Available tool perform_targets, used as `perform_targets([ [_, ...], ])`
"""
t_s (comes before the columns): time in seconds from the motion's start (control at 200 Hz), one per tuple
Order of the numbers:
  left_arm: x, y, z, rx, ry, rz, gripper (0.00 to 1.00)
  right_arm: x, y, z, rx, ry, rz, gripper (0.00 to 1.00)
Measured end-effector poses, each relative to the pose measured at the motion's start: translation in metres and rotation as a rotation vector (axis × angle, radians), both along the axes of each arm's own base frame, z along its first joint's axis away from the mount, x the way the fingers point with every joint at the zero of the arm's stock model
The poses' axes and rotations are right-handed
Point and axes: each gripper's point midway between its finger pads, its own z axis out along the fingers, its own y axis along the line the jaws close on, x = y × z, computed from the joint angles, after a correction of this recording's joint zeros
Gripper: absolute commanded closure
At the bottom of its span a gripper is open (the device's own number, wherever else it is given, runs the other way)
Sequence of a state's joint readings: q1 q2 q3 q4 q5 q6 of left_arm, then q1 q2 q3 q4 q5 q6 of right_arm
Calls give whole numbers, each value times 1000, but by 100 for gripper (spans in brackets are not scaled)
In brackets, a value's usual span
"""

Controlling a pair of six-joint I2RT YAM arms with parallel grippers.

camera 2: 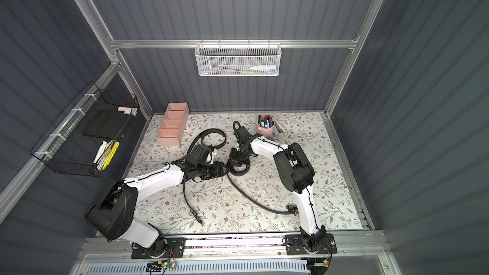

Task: Place the belts into the storage roll
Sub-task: Roll the belt at the center of the board.

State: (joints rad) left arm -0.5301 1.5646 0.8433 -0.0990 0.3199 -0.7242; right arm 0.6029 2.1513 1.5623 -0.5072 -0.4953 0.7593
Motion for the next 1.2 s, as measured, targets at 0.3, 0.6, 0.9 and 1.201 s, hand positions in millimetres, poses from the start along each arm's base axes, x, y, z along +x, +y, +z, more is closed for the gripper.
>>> perform_targets([
  [0.3,4,-8,-15,-58,-45,-12,36,1,2,1,33,29,-35,100],
  [0.6,6,-10,-16,-150,-83,47,36,4,-1,-2,12,39,-77,100],
  [0.9,3,-30,-11,-205,-107,27,36,10,-9,-11,-59,56,-216,100],
  [1.201,3,-31,-16,-193,-106,31,38,9,-4,-12,-50,74,-391,100],
])
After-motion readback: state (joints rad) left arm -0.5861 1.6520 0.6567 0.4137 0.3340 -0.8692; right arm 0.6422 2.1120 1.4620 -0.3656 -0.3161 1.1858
